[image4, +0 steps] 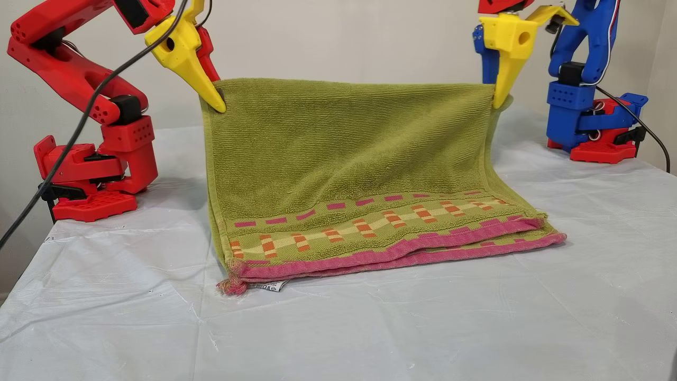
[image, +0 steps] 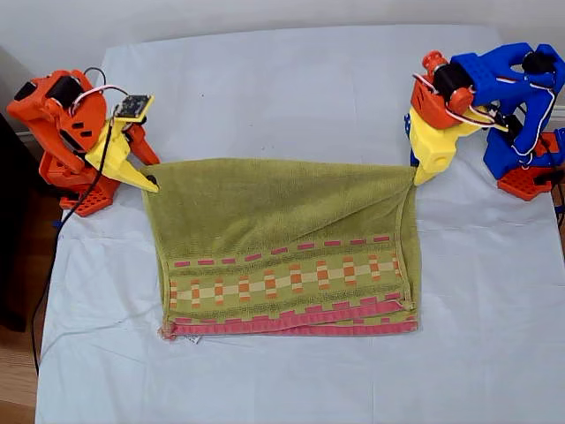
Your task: Fold the towel.
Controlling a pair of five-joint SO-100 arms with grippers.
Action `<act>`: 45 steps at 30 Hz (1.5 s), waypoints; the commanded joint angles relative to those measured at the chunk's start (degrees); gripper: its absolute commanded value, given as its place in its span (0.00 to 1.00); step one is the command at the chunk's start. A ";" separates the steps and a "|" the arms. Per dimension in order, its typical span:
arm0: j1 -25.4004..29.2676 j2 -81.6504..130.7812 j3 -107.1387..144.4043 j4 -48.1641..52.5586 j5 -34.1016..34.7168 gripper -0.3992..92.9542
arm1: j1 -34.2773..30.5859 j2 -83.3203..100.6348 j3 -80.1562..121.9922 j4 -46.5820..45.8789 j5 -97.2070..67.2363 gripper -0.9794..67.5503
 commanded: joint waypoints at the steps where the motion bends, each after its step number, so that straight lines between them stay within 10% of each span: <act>1: 6.24 -3.25 -3.43 -4.48 0.26 0.00 | -3.96 -3.16 -10.28 0.35 1.14 0.02; 14: 16.96 -21.80 -9.67 -18.28 0.79 0.00 | -12.66 -21.97 -30.76 0.35 4.57 0.02; 35: 18.98 -28.04 0.35 -40.52 4.04 0.03 | -19.07 -48.60 -58.27 0.35 6.42 0.03; 39: 18.28 -28.39 1.93 -42.54 3.78 0.12 | -19.34 -49.04 -58.62 0.44 6.42 0.12; 41: 18.11 -27.51 3.43 -42.36 1.14 0.20 | -19.69 -49.48 -59.41 0.44 5.80 0.48; 45: 17.93 -26.89 5.10 -44.47 0.79 0.39 | -20.30 -50.45 -61.26 0.44 5.71 0.53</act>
